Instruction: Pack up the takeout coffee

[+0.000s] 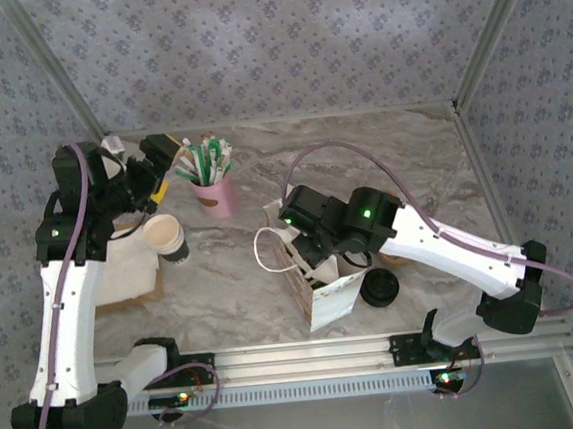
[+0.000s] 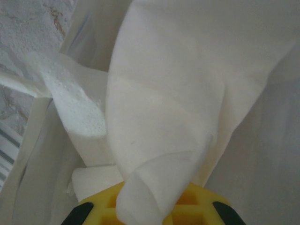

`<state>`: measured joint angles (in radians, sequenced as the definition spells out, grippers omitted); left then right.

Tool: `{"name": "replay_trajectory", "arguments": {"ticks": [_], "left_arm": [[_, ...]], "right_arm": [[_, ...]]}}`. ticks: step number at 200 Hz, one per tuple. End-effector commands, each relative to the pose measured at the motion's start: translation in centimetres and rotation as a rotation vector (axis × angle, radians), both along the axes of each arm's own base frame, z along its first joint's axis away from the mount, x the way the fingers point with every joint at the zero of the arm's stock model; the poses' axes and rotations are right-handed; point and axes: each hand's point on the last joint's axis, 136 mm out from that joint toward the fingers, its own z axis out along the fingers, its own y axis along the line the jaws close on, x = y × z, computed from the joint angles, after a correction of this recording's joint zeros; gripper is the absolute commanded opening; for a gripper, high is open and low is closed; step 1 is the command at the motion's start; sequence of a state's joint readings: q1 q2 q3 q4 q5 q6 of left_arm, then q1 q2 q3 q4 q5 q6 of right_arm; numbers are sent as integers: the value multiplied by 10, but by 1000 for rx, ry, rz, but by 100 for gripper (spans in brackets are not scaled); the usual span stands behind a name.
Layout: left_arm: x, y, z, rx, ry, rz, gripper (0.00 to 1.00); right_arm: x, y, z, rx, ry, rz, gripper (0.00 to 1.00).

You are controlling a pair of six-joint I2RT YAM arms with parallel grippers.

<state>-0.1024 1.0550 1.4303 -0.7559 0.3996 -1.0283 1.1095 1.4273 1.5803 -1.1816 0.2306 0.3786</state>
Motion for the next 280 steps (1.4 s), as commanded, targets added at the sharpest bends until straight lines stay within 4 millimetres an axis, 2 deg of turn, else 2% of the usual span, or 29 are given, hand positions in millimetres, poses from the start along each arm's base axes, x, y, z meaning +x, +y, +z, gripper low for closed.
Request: {"name": "replay_trajectory", "arguments": {"ticks": [1, 57, 71, 99, 115, 135, 181, 202, 232, 280], "left_arm": [[2, 0, 6, 11, -37, -14, 100], [2, 0, 4, 11, -31, -13, 100], [1, 1, 4, 12, -32, -10, 100], [0, 1, 4, 14, -29, -11, 99], [0, 1, 3, 14, -30, -9, 99], [0, 1, 2, 15, -25, -9, 99], [0, 1, -1, 17, -16, -13, 99], [0, 1, -2, 19, -14, -13, 99], [1, 1, -3, 20, -10, -10, 99], [2, 1, -5, 22, -4, -10, 100]], "right_arm": [[-15, -8, -8, -21, 60, 5, 0], [-21, -12, -19, -38, 126, 28, 0], [-20, -12, -18, -42, 124, 25, 13], [-14, -11, -1, -19, 82, 14, 25], [-15, -13, 6, -14, 78, 14, 38], [-16, -17, 10, -21, 75, 6, 43], [-19, -18, 35, 33, 60, 4, 43], [-12, -12, 41, 81, 54, -7, 41], [5, -4, 48, 131, 39, -37, 34], [44, 8, 41, 169, 41, -105, 27]]}}
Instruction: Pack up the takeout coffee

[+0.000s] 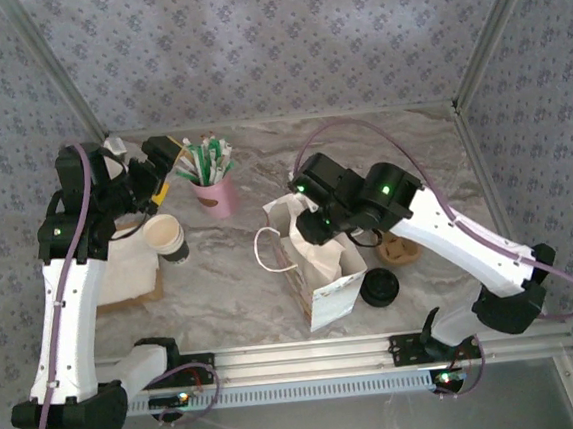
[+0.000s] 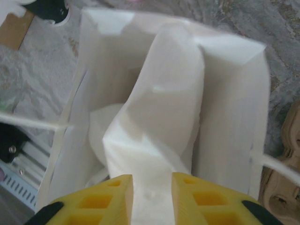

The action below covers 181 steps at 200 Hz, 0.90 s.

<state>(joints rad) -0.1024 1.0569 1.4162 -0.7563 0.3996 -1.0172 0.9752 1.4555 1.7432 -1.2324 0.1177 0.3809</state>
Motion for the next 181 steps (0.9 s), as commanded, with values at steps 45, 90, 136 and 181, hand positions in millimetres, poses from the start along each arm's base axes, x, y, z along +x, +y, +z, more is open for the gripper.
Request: {"name": "replay_trajectory", "arguments": {"ticks": [45, 90, 136, 181], "left_arm": [[1, -2, -3, 22, -16, -25, 99], [-4, -21, 1, 58, -78, -103, 99], [-20, -39, 15, 144, -173, -179, 99], [-46, -30, 34, 260, -327, -160, 100]], "right_arm": [[22, 17, -43, -16, 91, -28, 25], [24, 13, -33, 2, 74, -42, 24], [23, 23, 26, 183, -19, -14, 33], [21, 8, 80, 326, -162, 0, 53]]}}
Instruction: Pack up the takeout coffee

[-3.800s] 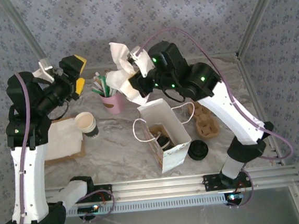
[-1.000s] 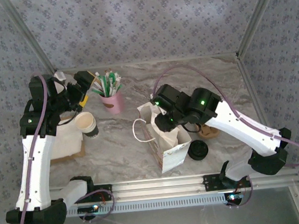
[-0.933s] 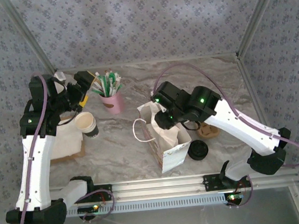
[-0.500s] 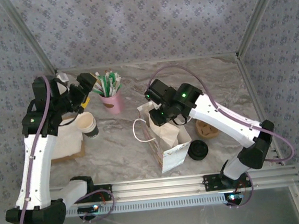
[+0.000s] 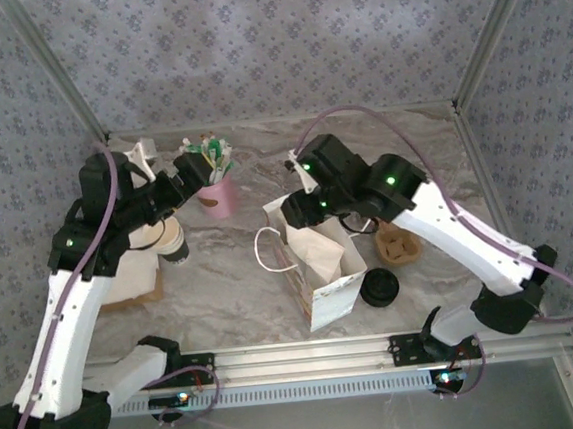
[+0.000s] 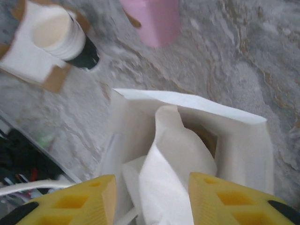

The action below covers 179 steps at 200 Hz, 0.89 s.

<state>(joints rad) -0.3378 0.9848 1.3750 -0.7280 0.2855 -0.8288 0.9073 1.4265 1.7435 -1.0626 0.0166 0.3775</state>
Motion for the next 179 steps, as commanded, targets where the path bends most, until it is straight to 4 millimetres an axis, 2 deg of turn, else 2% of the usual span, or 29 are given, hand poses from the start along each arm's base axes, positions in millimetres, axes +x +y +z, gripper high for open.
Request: {"name": "replay_trajectory", "arguments": {"ticks": [1, 5, 31, 51, 79, 111, 144, 158, 179], "left_arm": [[-13, 16, 28, 62, -176, 40, 100], [-14, 18, 36, 56, -216, 50, 100], [-29, 41, 41, 109, -297, 124, 100], [-36, 60, 34, 163, -312, 204, 99], [-40, 80, 4, 253, -249, 276, 100], [-42, 103, -42, 349, -125, 377, 99], [-47, 113, -107, 424, 43, 411, 97], [-50, 115, -134, 441, 115, 417, 93], [-55, 120, -169, 458, 194, 438, 78]], "right_arm": [[-1, -11, 47, 121, -112, -6, 53], [0, -14, 52, 131, -127, -15, 54], [5, -44, 72, 156, -223, -85, 65], [9, -70, 75, 155, -250, -151, 76], [17, -105, 71, 156, -259, -248, 84], [23, -139, 59, 152, -245, -348, 91], [29, -162, 42, 156, -205, -420, 92], [31, -169, 32, 155, -183, -442, 92], [35, -178, 19, 166, -154, -474, 92]]}}
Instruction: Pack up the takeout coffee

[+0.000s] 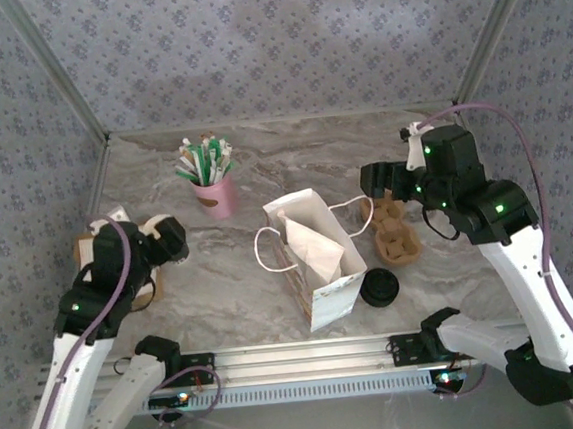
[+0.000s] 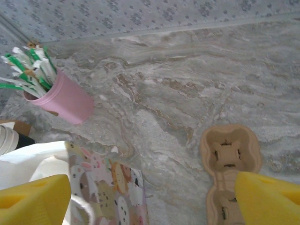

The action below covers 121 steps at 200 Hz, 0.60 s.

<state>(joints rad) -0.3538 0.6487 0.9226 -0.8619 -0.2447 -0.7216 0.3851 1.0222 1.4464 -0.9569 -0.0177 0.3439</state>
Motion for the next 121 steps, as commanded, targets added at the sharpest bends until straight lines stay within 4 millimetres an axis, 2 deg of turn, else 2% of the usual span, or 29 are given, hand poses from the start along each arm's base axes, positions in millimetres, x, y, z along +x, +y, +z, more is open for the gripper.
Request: {"name": "replay_trajectory", "arguments": {"ticks": [1, 15, 35, 52, 71, 73, 77, 81, 104, 121], "left_arm": [[-11, 13, -33, 16, 83, 76, 77], [-12, 15, -57, 24, 134, 92, 61], [-10, 16, -89, 17, 211, 103, 48], [-3, 18, -108, 5, 247, 115, 42], [6, 23, -125, 11, 259, 129, 38], [8, 23, -127, 12, 260, 129, 37], [6, 25, -133, 20, 279, 132, 37], [13, 24, -132, 13, 256, 133, 36], [24, 26, -147, 5, 267, 142, 30], [33, 24, -149, -2, 245, 142, 28]], "right_arm": [[0, -3, -6, 42, 10, 1, 92], [2, -8, -14, 57, 23, -12, 92], [5, -18, -26, 51, 33, -48, 94], [10, -31, -37, 25, 30, -99, 100], [14, -53, -44, -13, -8, -187, 100], [14, -55, -54, -21, 10, -196, 100], [15, -60, -59, -26, 9, -216, 100], [15, -64, -61, -29, 5, -232, 100], [17, -78, -71, -22, -27, -282, 100], [19, -83, -77, -14, -45, -295, 100]]}}
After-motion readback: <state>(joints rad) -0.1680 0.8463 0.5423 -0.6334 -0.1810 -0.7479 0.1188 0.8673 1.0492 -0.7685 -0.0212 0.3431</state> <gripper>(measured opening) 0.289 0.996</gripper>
